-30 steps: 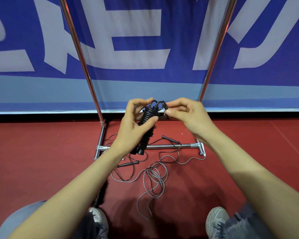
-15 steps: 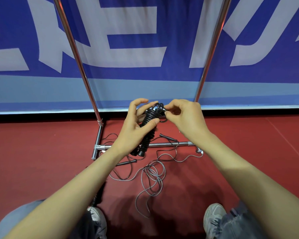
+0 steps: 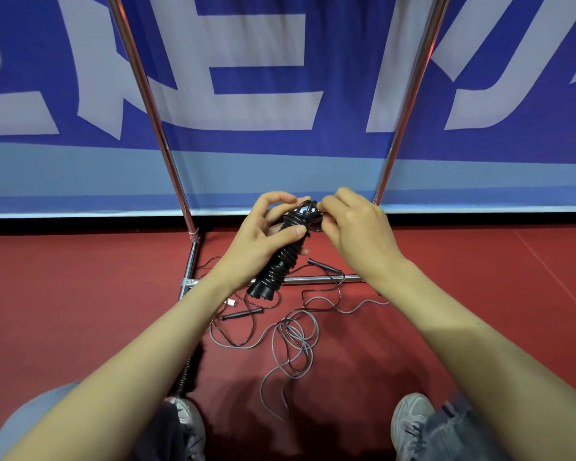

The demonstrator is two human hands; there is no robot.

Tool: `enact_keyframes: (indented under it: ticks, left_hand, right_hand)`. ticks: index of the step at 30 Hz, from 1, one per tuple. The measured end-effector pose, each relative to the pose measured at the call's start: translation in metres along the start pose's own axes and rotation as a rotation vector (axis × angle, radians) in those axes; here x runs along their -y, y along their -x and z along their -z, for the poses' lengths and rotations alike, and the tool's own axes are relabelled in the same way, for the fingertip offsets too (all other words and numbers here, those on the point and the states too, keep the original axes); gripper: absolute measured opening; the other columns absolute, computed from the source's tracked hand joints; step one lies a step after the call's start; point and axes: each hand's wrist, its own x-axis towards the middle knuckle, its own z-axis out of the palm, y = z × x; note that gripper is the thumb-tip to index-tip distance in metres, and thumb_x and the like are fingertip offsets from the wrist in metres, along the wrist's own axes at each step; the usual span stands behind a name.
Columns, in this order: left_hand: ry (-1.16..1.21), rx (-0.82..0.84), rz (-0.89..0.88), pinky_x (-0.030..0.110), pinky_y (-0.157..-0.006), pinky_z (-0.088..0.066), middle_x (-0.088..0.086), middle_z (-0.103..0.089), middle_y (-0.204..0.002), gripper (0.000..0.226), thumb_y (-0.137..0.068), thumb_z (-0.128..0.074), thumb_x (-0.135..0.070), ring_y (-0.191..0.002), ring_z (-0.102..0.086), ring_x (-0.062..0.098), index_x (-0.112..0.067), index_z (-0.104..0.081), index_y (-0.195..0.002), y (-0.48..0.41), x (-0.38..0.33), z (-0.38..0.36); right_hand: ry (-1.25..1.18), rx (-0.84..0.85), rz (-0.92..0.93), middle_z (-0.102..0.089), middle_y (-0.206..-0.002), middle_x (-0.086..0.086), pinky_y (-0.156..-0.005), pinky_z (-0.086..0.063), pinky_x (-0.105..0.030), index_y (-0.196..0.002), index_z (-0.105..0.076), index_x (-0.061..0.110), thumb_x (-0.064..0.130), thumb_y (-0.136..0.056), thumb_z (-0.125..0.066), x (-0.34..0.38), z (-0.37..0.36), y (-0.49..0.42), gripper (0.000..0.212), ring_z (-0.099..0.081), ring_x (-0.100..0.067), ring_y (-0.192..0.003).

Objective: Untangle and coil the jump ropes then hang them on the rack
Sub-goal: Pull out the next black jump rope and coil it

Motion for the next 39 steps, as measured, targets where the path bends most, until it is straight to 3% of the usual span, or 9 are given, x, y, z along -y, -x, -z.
enact_keyframes:
  ticks: [7, 11, 14, 18, 22, 25, 28, 30, 39]
  left_hand:
    - [-0.335, 0.009, -0.12, 0.053, -0.079, -0.056, -0.008, -0.054, -0.136, 0.034, -0.09, -0.061, -0.008, -0.1, -0.059, 0.028, -0.019, -0.047, -0.119, 0.006, 0.002, 0.001]
    - [-0.261, 0.006, -0.099, 0.052, -0.08, -0.055, -0.003, -0.054, -0.137, 0.033, -0.091, -0.06, -0.001, -0.102, -0.059, 0.018, -0.015, -0.048, -0.118, 0.009, 0.002, 0.001]
    - [-0.202, 0.021, -0.077, 0.043, -0.076, -0.058, -0.002, -0.053, -0.138, 0.032, -0.092, -0.058, 0.002, -0.1, -0.058, 0.018, -0.013, -0.047, -0.118, 0.01, 0.003, 0.0]
    - [-0.231, 0.054, -0.088, 0.039, -0.076, -0.057, -0.007, -0.051, -0.14, 0.031, -0.092, -0.059, -0.001, -0.106, -0.058, 0.016, -0.018, -0.05, -0.116, 0.01, 0.004, -0.001]
    - [-0.394, 0.08, -0.096, 0.048, -0.084, -0.055, -0.014, -0.051, -0.138, 0.028, -0.091, -0.06, -0.014, -0.106, -0.059, 0.017, -0.025, -0.052, -0.116, 0.009, 0.005, 0.004]
    - [-0.501, 0.114, -0.139, 0.054, -0.087, -0.053, -0.016, -0.053, -0.133, 0.027, -0.092, -0.057, -0.019, -0.106, -0.058, 0.017, -0.026, -0.053, -0.118, 0.008, 0.007, 0.008]
    - [-0.352, 0.113, -0.121, 0.055, -0.074, -0.056, -0.004, -0.054, -0.132, 0.028, -0.091, -0.057, -0.014, -0.094, -0.059, 0.033, -0.02, -0.051, -0.118, 0.008, 0.002, 0.005]
    - [-0.151, 0.092, -0.092, 0.044, -0.065, -0.058, 0.007, -0.052, -0.133, 0.03, -0.089, -0.056, -0.007, -0.095, -0.057, 0.034, -0.017, -0.049, -0.117, 0.008, -0.002, 0.001]
    - [0.007, 0.099, -0.044, 0.038, -0.065, -0.058, 0.015, -0.051, -0.134, 0.038, -0.088, -0.052, -0.004, -0.096, -0.059, 0.027, -0.017, -0.045, -0.123, 0.002, -0.007, 0.002]
  right_hand:
    - [-0.08, -0.003, 0.018, -0.06, -0.07, -0.01, -0.045, -0.046, -0.03, -0.082, -0.07, 0.004, 0.007, -0.078, -0.061, 0.002, 0.001, 0.003, 0.011, -0.059, -0.032, -0.054]
    - [-0.309, 0.045, -0.177, -0.067, -0.082, -0.009, -0.067, -0.054, -0.04, -0.09, -0.074, 0.006, 0.007, -0.083, -0.065, 0.003, 0.002, 0.003, 0.012, -0.065, -0.027, -0.069]
    - [-0.466, 0.05, -0.359, -0.067, -0.08, -0.002, -0.075, -0.052, -0.029, -0.092, -0.073, 0.009, 0.005, -0.082, -0.069, 0.006, 0.005, 0.004, 0.011, -0.063, -0.015, -0.071]
    - [-0.682, 0.105, -0.604, -0.063, -0.067, 0.009, -0.061, -0.043, -0.019, -0.098, -0.066, 0.017, 0.01, -0.082, -0.072, 0.005, 0.005, 0.003, 0.018, -0.056, -0.007, -0.063]
    - [-0.733, 0.187, -0.666, -0.066, -0.076, 0.006, -0.074, -0.052, -0.027, -0.12, -0.064, 0.015, 0.012, -0.084, -0.071, 0.006, 0.003, 0.003, 0.036, -0.066, -0.018, -0.079]
    - [-0.684, 0.242, -0.638, -0.065, -0.073, 0.008, -0.078, -0.048, -0.021, -0.114, -0.067, 0.015, 0.01, -0.086, -0.069, 0.008, 0.003, 0.003, 0.029, -0.063, -0.012, -0.073]
    - [-1.059, 0.298, -0.743, -0.069, -0.079, -0.003, -0.077, -0.054, -0.025, -0.096, -0.069, 0.011, -0.001, -0.085, -0.067, 0.002, 0.011, -0.002, 0.017, -0.066, -0.013, -0.073]
    - [-1.345, 0.313, -0.844, -0.071, -0.081, -0.003, -0.07, -0.057, -0.022, -0.092, -0.067, 0.007, -0.004, -0.085, -0.064, 0.001, 0.015, -0.006, 0.013, -0.069, -0.011, -0.071]
    - [-1.694, 0.431, -0.972, -0.072, -0.093, -0.008, -0.073, -0.057, -0.021, -0.108, -0.062, 0.0, -0.003, -0.08, -0.06, -0.007, 0.018, -0.007, 0.029, -0.072, -0.014, -0.084]
